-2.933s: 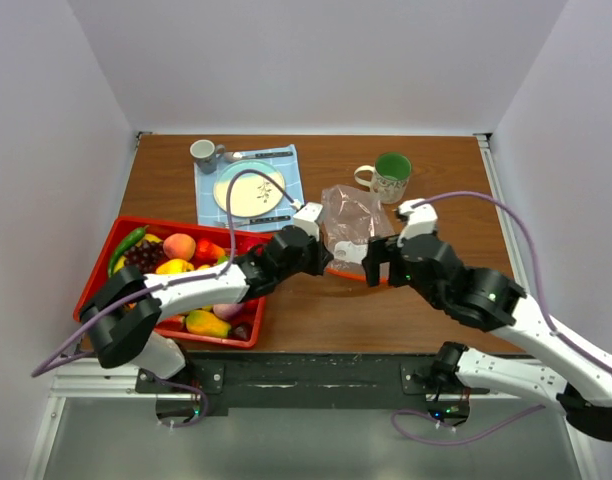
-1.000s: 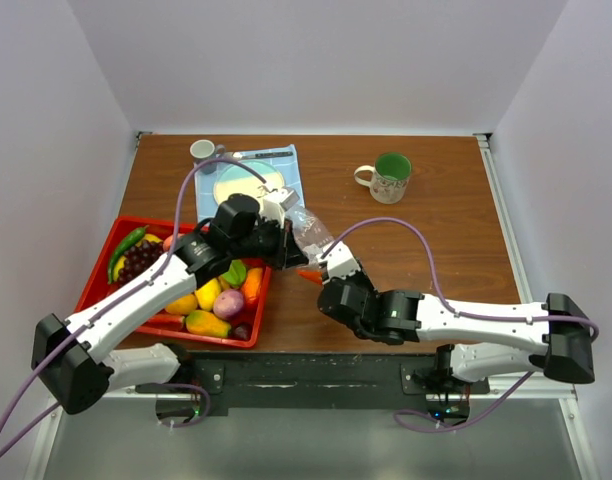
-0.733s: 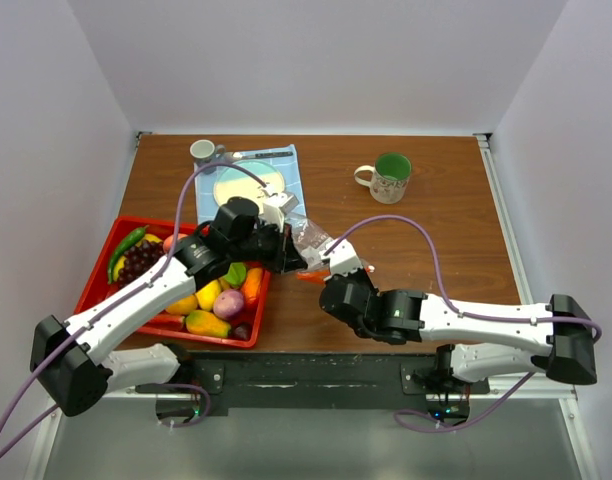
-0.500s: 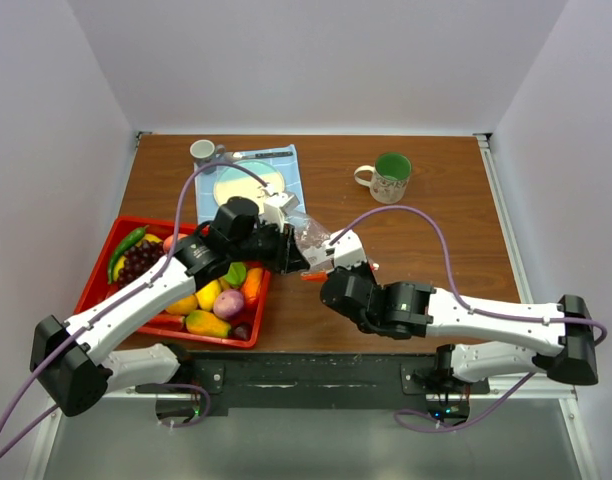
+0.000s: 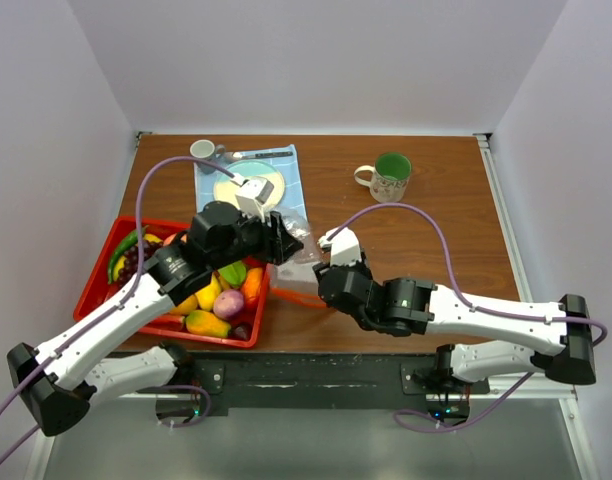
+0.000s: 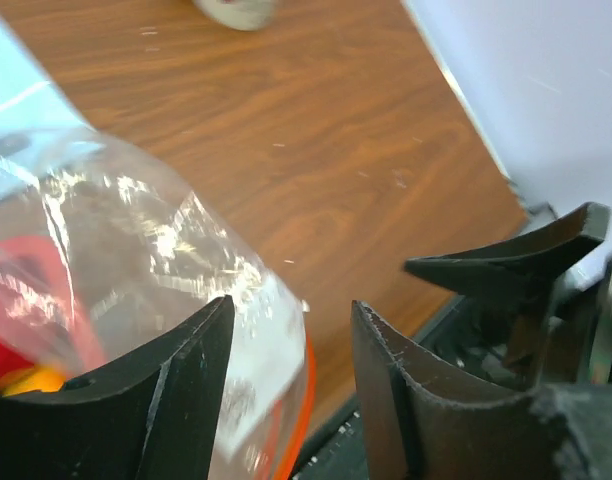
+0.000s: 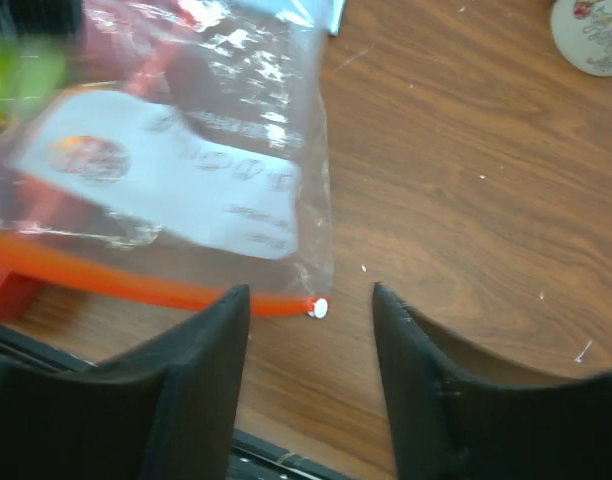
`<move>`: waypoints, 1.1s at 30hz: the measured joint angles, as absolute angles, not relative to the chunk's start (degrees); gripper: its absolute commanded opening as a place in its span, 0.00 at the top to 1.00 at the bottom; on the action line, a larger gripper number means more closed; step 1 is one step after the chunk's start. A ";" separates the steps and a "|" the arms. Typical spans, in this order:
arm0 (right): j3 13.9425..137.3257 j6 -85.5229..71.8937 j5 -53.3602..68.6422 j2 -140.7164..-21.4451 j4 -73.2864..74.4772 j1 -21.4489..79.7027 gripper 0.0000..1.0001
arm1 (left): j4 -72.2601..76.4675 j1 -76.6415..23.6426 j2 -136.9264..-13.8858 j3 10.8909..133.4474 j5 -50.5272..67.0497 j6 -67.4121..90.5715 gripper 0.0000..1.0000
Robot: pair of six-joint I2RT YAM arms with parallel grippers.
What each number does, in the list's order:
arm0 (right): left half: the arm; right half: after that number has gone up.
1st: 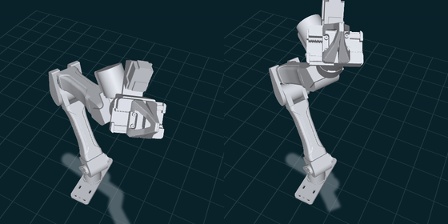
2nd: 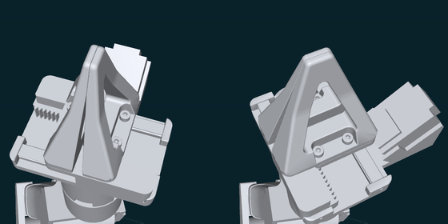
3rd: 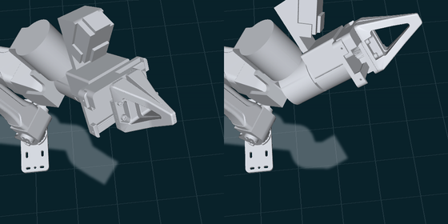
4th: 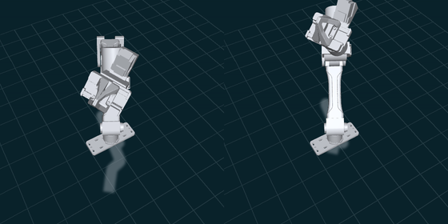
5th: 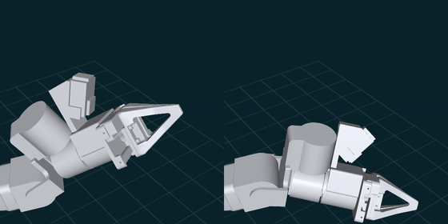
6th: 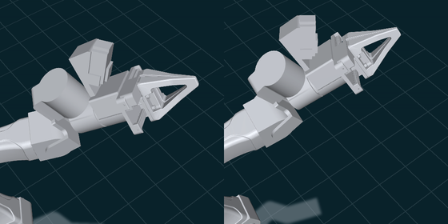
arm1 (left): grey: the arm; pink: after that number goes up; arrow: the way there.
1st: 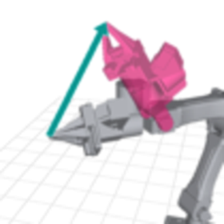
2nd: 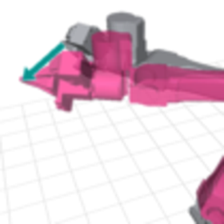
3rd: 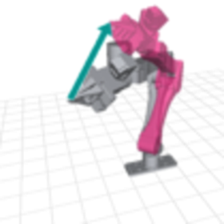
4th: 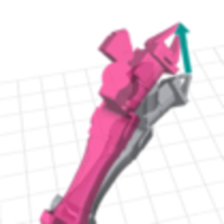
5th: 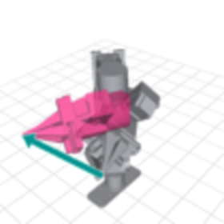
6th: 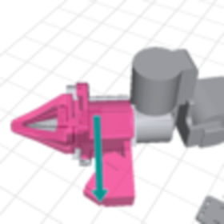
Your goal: Place the food in the zip-top bag and seal the zipper
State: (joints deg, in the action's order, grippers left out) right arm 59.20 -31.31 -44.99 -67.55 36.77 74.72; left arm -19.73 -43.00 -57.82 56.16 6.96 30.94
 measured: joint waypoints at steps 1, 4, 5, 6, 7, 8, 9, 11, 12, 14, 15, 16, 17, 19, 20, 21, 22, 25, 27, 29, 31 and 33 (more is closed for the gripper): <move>57.54 -31.22 -44.16 -67.29 35.48 74.39 0.19 | -20.51 -43.40 -57.69 55.99 4.25 31.38 0.44; 52.07 -30.35 -40.34 -66.39 30.94 72.12 0.16 | -23.00 -45.19 -56.64 53.95 -2.66 33.50 0.42; 50.37 -29.82 -38.68 -66.11 29.32 70.87 0.15 | -24.43 -45.82 -55.86 52.95 -5.08 34.35 0.41; 49.08 -29.32 -36.95 -65.89 27.70 69.73 0.15 | -25.96 -46.39 -54.89 52.01 -6.96 35.38 0.41; 47.94 -28.62 -34.85 -65.58 25.87 68.51 0.14 | -27.38 -46.94 -53.41 50.85 -9.41 37.06 0.41; 47.33 -28.01 -33.39 -65.45 24.51 67.66 0.14 | -28.84 -47.68 -51.62 49.63 -11.62 38.76 0.41; 46.87 -26.98 -31.51 -65.36 22.85 66.85 0.14 | -30.30 -48.27 -49.60 48.60 -13.63 40.23 0.41; 46.63 -24.97 -27.55 -65.32 19.51 66.22 0.13 | -33.01 -49.89 -43.59 45.80 -17.34 44.66 0.41; 46.61 -23.70 -25.47 -65.32 17.82 66.24 0.12 | -34.41 -50.54 -40.69 44.75 -18.55 46.54 0.41; 46.61 -21.50 -21.45 -65.34 15.20 66.28 0.09 | -36.34 -51.18 -36.40 43.40 -19.77 49.78 0.42; 46.57 -20.71 -20.21 -65.41 14.46 66.41 0.08 | -37.12 -51.22 -34.94 42.83 -20.18 51.11 0.42; 46.37 -19.73 -19.31 -65.63 13.50 66.74 0.05 | -37.60 -51.29 -33.98 42.26 -20.38 52.47 0.41; 46.11 -18.98 -18.48 -66.00 12.69 67.02 0.02 | -38.17 -51.33 -33.45 41.58 -20.60 53.74 0.41; 45.30 -17.85 -18.02 -67.22 11.29 67.66 0.01 | -38.94 -51.46 -33.19 39.90 -20.84 55.79 0.41; 44.84 -17.39 -18.00 -68.12 10.70 67.92 0.01 | -39.20 -51.46 -33.19 38.92 -20.91 56.64 0.41; 44.49 -17.10 -18.00 -69.12 10.39 68.14 0.01 | -39.48 -51.46 -33.23 38.09 -20.93 57.41 0.40; 44.31 -16.95 -18.02 -70.13 10.13 68.25 0.01 | -39.64 -51.46 -33.26 37.45 -20.93 57.98 0.40; 44.38 -17.32 -18.72 -72.77 9.15 67.99 0.01 | -39.77 -51.46 -33.34 36.03 -20.86 59.24 0.40; 44.84 -18.46 -18.68 -74.04 9.17 67.00 0.01 | -39.59 -51.46 -33.28 35.05 -20.82 59.66 0.40; 45.39 -20.32 -18.46 -75.02 8.78 65.32 0.01 | -39.46 -51.46 -33.23 34.09 -20.80 60.07 0.40; 45.95 -22.61 -18.11 -75.64 8.03 63.72 0.03 | -39.53 -51.46 -33.43 33.82 -20.80 60.38 0.40; 46.70 -24.67 -17.93 -76.36 7.53 62.65 0.05 | -39.22 -51.46 -33.63 33.82 -20.82 60.40 0.40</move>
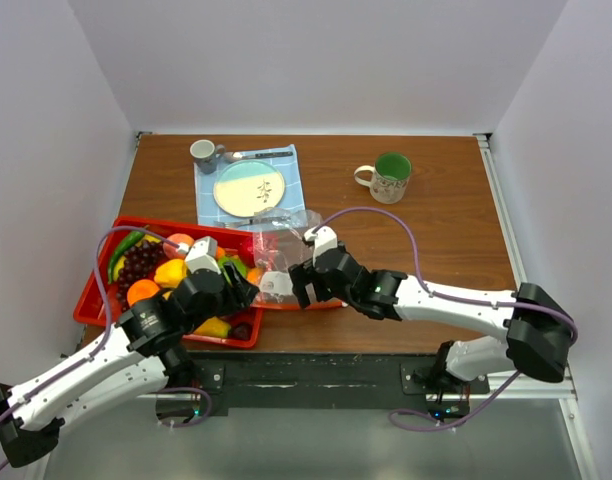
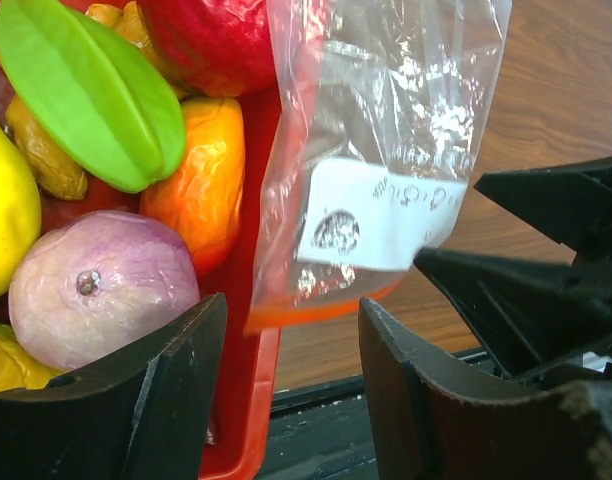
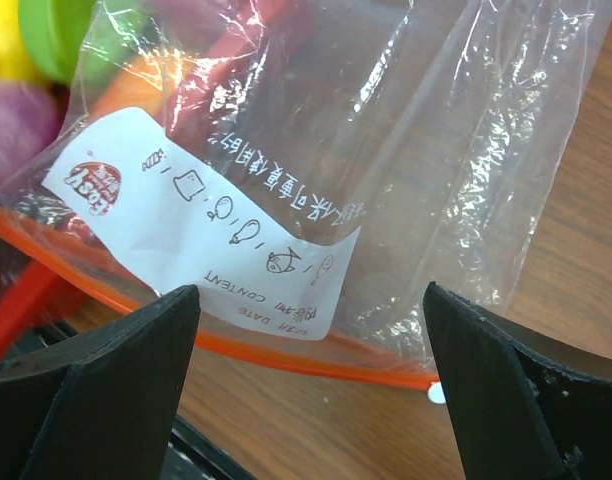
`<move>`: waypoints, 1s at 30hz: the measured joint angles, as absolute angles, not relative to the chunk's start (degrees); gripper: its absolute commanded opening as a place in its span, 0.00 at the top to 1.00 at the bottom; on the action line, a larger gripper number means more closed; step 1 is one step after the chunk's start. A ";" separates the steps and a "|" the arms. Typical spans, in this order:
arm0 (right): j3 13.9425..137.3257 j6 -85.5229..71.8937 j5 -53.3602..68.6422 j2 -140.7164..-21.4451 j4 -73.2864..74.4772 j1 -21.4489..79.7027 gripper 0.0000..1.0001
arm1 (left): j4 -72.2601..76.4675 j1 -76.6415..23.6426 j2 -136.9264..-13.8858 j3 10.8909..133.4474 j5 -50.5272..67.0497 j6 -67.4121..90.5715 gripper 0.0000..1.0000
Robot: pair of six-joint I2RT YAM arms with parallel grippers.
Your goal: Place the food in the zip-top bag and seal the zipper
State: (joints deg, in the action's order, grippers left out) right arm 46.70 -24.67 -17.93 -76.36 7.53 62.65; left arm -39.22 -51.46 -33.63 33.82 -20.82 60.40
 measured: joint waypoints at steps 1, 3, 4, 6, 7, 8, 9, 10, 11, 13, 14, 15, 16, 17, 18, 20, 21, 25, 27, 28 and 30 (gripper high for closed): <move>47.31 -26.02 -17.56 -76.99 7.20 62.15 0.07 | -39.07 -51.46 -33.78 33.82 -20.82 60.36 0.40; 48.40 -28.38 -16.80 -78.30 6.52 61.80 0.11 | -38.57 -51.46 -34.24 33.82 -20.82 60.25 0.40; 48.86 -29.28 -16.62 -78.96 6.24 61.69 0.12 | -38.35 -51.46 -34.46 33.82 -20.80 60.18 0.41; 49.87 -31.75 -15.75 -80.66 5.65 61.17 0.14 | -37.98 -51.46 -34.87 33.82 -20.80 59.83 0.41; 50.09 -33.04 -15.29 -81.38 5.13 60.80 0.20 | -37.78 -51.46 -35.03 33.82 -20.80 59.51 0.41; 50.15 -34.00 -15.07 -81.84 4.97 60.45 0.24 | -37.60 -51.46 -35.16 33.85 -20.80 59.33 0.43; 50.15 -35.22 -14.61 -82.17 4.84 59.75 0.28 | -37.41 -51.46 -35.22 33.85 -20.75 59.22 0.44; 50.15 -36.84 -13.93 -82.54 4.64 58.70 0.40 | -37.15 -51.46 -35.27 33.85 -20.62 59.02 0.45; 50.15 -37.67 -13.78 -82.78 4.54 57.82 0.49 | -36.95 -51.46 -35.27 33.85 -20.53 58.96 0.47; 50.17 -39.83 -13.28 -83.20 4.27 55.72 0.85 | -36.34 -51.46 -35.35 33.85 -19.97 58.89 0.50; 50.24 -40.95 -12.86 -83.46 4.23 54.57 0.92 | -35.70 -51.46 -35.44 33.85 -19.62 58.87 0.52; 50.48 -42.04 -12.38 -83.70 4.32 53.36 0.98 | -35.14 -51.46 -35.55 33.85 -19.29 58.87 0.53; 50.87 -43.35 -11.97 -84.03 4.40 52.31 1.00 | -34.50 -51.51 -35.77 33.85 -18.94 58.85 0.55; 51.33 -44.14 -11.73 -84.20 4.60 51.53 1.00 | -33.61 -51.59 -36.12 33.82 -18.57 58.87 0.57; 52.21 -45.06 -11.18 -84.40 5.26 50.68 1.00 | -32.77 -51.77 -36.47 33.71 -18.31 58.87 0.58; 54.30 -46.28 -10.85 -84.64 6.20 49.71 1.00 | -30.33 -52.40 -37.58 32.99 -17.98 58.92 0.60; 55.66 -46.74 -10.83 -84.77 7.05 49.58 1.00 | -29.74 -52.66 -38.13 32.73 -17.89 58.89 0.61; 59.92 -48.62 -10.66 -84.75 9.04 49.58 1.00 | -25.30 -53.45 -40.93 31.00 -17.65 58.92 0.62; 60.64 -49.65 -10.52 -84.51 9.65 49.50 1.00 | -23.29 -53.65 -41.71 30.20 -17.76 58.89 0.62; 60.66 -50.30 -10.41 -84.27 10.17 49.41 1.00 | -21.96 -53.78 -42.09 29.78 -17.87 58.87 0.61; 60.69 -51.48 -10.22 -83.77 11.77 49.30 1.00 | -18.94 -53.93 -42.78 29.04 -18.17 58.85 0.60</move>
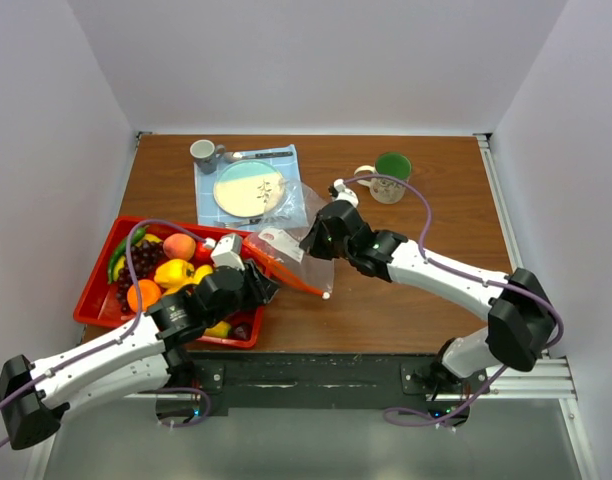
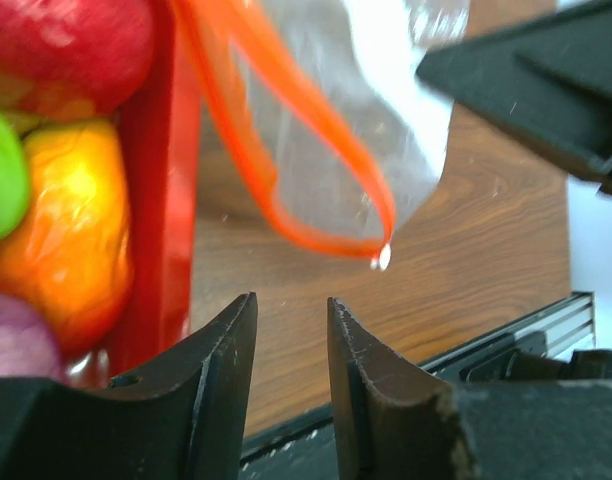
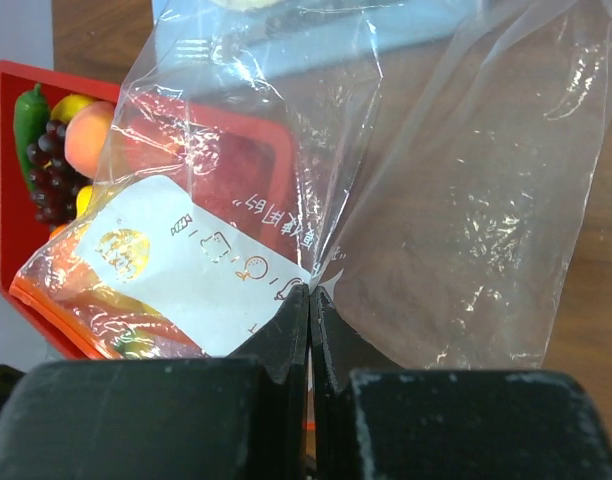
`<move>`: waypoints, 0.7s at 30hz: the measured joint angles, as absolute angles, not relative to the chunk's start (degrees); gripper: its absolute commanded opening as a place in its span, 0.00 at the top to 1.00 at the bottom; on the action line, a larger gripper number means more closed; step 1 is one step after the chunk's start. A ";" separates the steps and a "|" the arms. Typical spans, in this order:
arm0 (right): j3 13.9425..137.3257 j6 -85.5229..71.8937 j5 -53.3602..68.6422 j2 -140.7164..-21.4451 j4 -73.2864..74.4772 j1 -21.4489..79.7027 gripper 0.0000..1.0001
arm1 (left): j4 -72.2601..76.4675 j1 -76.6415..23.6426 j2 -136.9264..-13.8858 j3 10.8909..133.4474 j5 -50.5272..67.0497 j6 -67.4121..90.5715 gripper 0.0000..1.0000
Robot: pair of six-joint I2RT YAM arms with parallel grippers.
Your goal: Place the food in the zip-top bag and seal the zipper
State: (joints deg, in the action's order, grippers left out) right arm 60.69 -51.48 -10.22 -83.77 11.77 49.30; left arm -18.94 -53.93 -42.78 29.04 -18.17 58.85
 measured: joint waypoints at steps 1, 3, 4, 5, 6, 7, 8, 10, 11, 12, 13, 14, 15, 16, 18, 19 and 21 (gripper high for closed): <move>60.69 -51.92 -10.00 -83.46 12.67 49.17 1.00 | -17.52 -54.02 -43.18 28.80 -18.48 58.83 0.58; 60.69 -52.84 -9.63 -82.54 14.17 49.08 1.00 | -14.52 -54.08 -44.05 28.42 -19.00 58.67 0.57; 60.69 -53.23 -9.47 -81.91 14.96 49.06 1.00 | -13.28 -54.08 -44.40 28.29 -19.29 58.43 0.57; 60.69 -53.71 -9.45 -81.14 15.59 49.04 1.00 | -11.94 -54.08 -44.77 28.21 -19.59 58.24 0.57; 60.69 -54.15 -9.45 -80.36 16.05 49.04 1.00 | -10.76 -54.08 -45.21 28.21 -20.05 57.91 0.57; 60.69 -54.50 -9.43 -79.66 16.34 49.04 1.00 | -9.82 -54.08 -45.63 28.21 -20.47 57.76 0.57; 60.69 -55.00 -9.41 -78.65 16.73 48.97 1.00 | -8.91 -54.11 -46.19 28.21 -21.04 57.63 0.57; 60.69 -55.68 -9.41 -76.93 17.23 48.95 1.00 | -7.75 -54.11 -47.16 28.21 -22.31 57.39 0.57; 60.66 -56.05 -9.43 -75.85 17.54 48.93 1.00 | -7.29 -54.08 -47.48 28.21 -22.90 57.28 0.59; 60.62 -56.40 -9.47 -74.76 17.82 48.93 1.00 | -6.81 -54.11 -47.66 28.21 -23.79 57.08 0.63; 60.47 -56.64 -9.54 -73.56 18.26 48.86 1.00 | -6.31 -54.11 -47.75 28.21 -24.73 56.69 0.72; 60.20 -56.86 -9.72 -72.36 18.70 48.77 1.00 | -5.85 -54.11 -47.75 28.21 -25.56 56.36 0.76; 59.44 -57.01 -10.15 -70.78 18.92 48.73 1.00 | -5.45 -54.11 -47.77 28.21 -26.39 56.03 0.83; 58.28 -57.17 -11.07 -68.45 19.88 48.66 1.00 | -5.13 -54.13 -47.90 28.29 -27.51 55.33 0.97; 56.45 -57.25 -12.38 -64.16 21.65 48.45 1.00 | -4.73 -54.13 -48.47 28.71 -28.88 54.17 1.00; 55.70 -57.23 -13.04 -62.04 22.85 48.36 0.97 | -4.71 -54.13 -48.86 29.10 -29.17 53.41 1.00; 54.92 -56.62 -14.68 -57.95 25.67 48.29 0.80 | -4.91 -54.15 -50.19 30.87 -29.15 51.70 1.00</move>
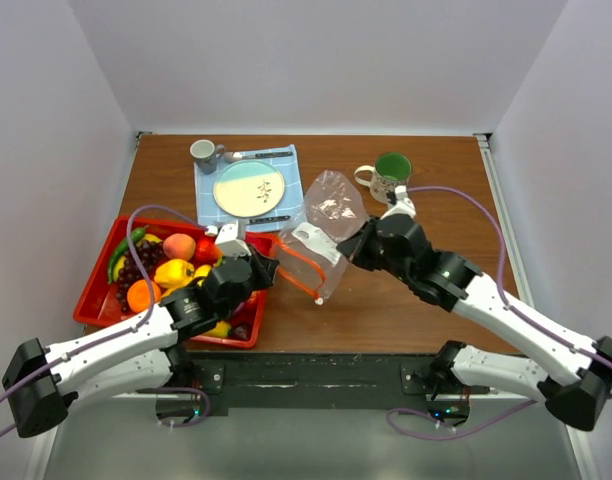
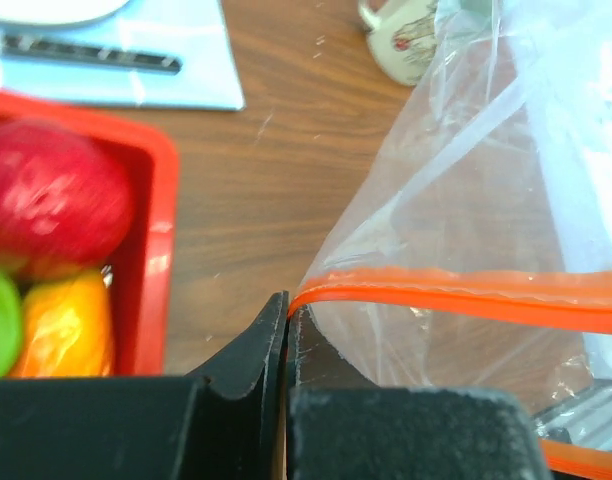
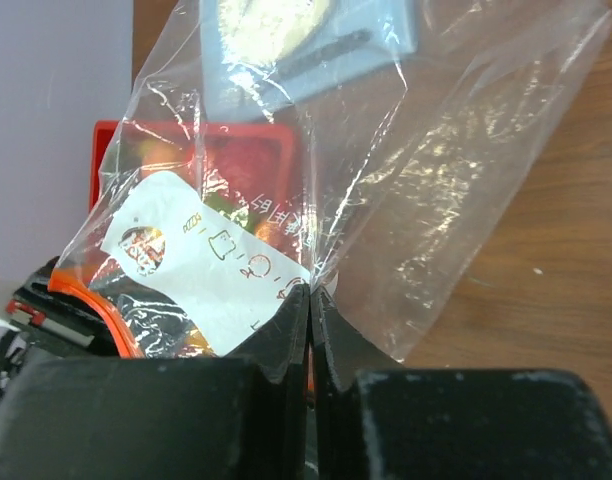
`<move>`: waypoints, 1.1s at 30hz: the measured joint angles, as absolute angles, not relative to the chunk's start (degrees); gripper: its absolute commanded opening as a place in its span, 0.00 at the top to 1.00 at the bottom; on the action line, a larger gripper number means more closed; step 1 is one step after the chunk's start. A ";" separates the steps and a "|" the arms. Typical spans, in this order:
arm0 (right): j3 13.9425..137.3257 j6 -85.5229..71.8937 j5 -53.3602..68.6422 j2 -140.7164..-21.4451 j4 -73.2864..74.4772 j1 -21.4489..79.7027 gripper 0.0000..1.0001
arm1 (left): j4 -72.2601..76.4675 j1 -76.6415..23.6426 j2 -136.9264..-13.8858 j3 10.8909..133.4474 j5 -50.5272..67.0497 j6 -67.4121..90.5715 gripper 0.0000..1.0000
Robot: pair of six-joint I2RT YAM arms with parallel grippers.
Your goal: Place the food in the zip-top bag and seal the zipper
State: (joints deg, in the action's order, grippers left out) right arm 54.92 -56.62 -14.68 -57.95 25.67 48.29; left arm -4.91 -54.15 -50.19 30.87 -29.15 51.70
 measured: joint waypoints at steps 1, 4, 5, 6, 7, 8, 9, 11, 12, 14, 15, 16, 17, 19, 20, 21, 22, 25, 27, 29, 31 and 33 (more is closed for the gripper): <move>54.87 -56.10 -15.66 -56.60 26.76 48.29 0.73 | -4.91 -54.15 -50.96 32.08 -28.84 50.96 1.00; 54.89 -52.82 -17.26 -54.24 28.47 48.31 0.52 | -5.39 -54.15 -53.21 36.75 -27.00 48.66 1.00; 55.00 -51.20 -17.47 -53.98 29.12 48.47 0.47 | -6.07 -54.17 -54.15 38.65 -26.33 48.18 1.00; 55.31 -49.36 -18.11 -54.04 29.80 49.08 0.41 | -6.96 -54.26 -55.33 40.71 -25.69 47.59 1.00; 55.68 -48.29 -18.81 -54.26 30.26 50.04 0.40 | -7.46 -54.39 -56.27 42.26 -25.19 47.27 1.00; 56.53 -46.72 -21.06 -54.78 31.33 52.34 0.40 | -8.38 -54.50 -57.47 44.23 -24.34 46.85 1.00; 57.67 -45.19 -23.27 -55.46 32.21 55.24 0.39 | -8.75 -54.59 -58.19 45.25 -23.79 46.72 1.00; 59.99 -42.76 -26.96 -56.88 33.08 62.11 0.39 | -10.07 -54.83 -59.31 46.94 -22.50 46.65 1.00; 61.23 -41.34 -29.69 -57.80 33.04 65.98 0.39 | -10.87 -54.85 -59.70 47.53 -21.80 46.65 1.00; 62.35 -39.55 -33.10 -58.83 32.82 71.44 0.39 | -12.01 -54.85 -60.27 48.29 -20.62 46.68 1.00; 62.41 -38.81 -34.74 -59.27 32.58 73.30 0.39 | -12.67 -54.85 -60.66 48.84 -19.75 46.70 1.00; 62.39 -38.26 -36.23 -59.68 32.60 74.48 0.39 | -13.06 -54.89 -60.95 49.28 -19.33 46.70 1.00; 62.37 -37.91 -37.32 -60.10 32.58 75.02 0.39 | -13.45 -54.92 -61.21 49.71 -18.92 46.70 1.00; 62.37 -37.65 -39.90 -60.97 32.58 75.11 0.39 | -14.35 -55.16 -61.63 50.76 -18.02 46.70 1.00; 62.37 -37.60 -41.28 -61.54 32.64 75.18 0.38 | -14.59 -55.24 -61.67 51.05 -17.65 46.72 1.00; 62.37 -37.60 -42.87 -62.04 32.82 75.22 0.37 | -14.76 -55.35 -61.67 51.31 -17.21 46.74 1.00; 62.37 -37.58 -44.16 -62.48 32.99 75.22 0.37 | -14.76 -55.48 -61.65 51.46 -16.88 46.76 1.00; 62.37 -37.08 -47.31 -63.55 32.95 75.33 0.37 | -15.03 -55.70 -61.65 51.55 -16.19 46.89 1.00; 62.39 -36.60 -48.62 -64.16 32.67 75.35 0.38 | -15.29 -55.83 -61.65 51.55 -15.81 46.92 1.00; 62.43 -36.03 -49.76 -64.93 32.23 75.35 0.39 | -15.42 -55.96 -61.65 51.55 -15.35 46.92 1.00; 62.61 -35.62 -50.76 -66.00 32.05 75.35 0.40 | -15.49 -56.03 -61.65 51.55 -14.94 46.92 1.00; 62.70 -34.96 -51.70 -67.05 31.59 75.35 0.40 | -15.49 -56.07 -61.65 51.55 -14.52 46.92 1.00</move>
State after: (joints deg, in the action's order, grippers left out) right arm 62.70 -34.96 -51.70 -67.05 31.59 75.35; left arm -15.49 -56.07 -61.65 51.55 -14.52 46.92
